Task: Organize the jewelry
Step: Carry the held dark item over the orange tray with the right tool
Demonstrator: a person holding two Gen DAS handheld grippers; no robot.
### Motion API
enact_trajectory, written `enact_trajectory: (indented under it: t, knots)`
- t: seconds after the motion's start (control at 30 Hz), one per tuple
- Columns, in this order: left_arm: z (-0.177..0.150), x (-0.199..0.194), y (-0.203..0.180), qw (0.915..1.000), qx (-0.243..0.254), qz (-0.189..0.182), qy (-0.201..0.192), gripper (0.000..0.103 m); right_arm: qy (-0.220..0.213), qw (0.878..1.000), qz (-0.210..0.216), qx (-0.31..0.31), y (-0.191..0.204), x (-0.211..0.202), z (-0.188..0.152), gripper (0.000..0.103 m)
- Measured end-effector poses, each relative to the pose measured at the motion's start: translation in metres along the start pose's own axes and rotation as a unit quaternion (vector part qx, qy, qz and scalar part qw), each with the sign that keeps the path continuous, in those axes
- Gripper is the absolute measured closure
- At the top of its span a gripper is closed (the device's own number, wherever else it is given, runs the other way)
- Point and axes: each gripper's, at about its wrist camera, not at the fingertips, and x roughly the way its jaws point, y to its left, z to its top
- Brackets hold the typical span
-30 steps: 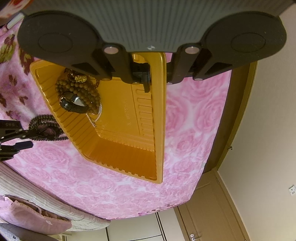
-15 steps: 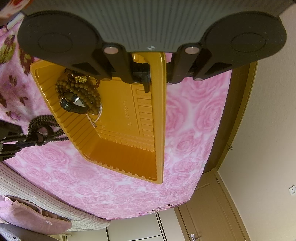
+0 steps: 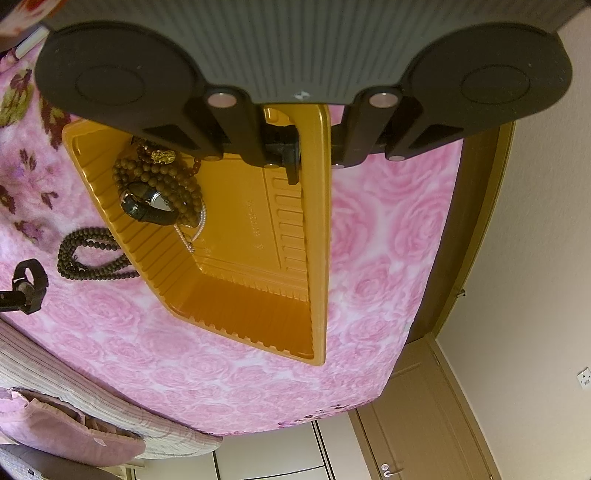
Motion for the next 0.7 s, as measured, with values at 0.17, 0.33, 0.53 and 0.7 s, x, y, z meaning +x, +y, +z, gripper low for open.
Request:
enact_trajectory:
  t: [0.17, 0.33, 0.53, 0.7]
  knots:
    - [0.000, -0.001, 0.000, 1.0000, 0.001, 0.000, 0.000, 0.099, 0.003, 1.000, 0.012, 0.003, 0.005, -0.006, 0.000, 0.094]
    - [0.000, -0.001, 0.000, 1.0000, 0.001, 0.000, 0.000, 0.099, -0.006, 0.998, 0.056, 0.006, 0.028, -0.013, 0.010, 0.094]
    - [0.000, -0.001, 0.000, 1.0000, 0.000, 0.000, 0.000, 0.099, -0.019, 0.992, 0.124, 0.000, 0.071, -0.020, 0.030, 0.094]
    - [0.001, -0.001, 0.000, 1.0000, -0.001, -0.001, -0.001, 0.099, -0.018, 0.986, 0.163, -0.020, 0.114, -0.017, 0.042, 0.094]
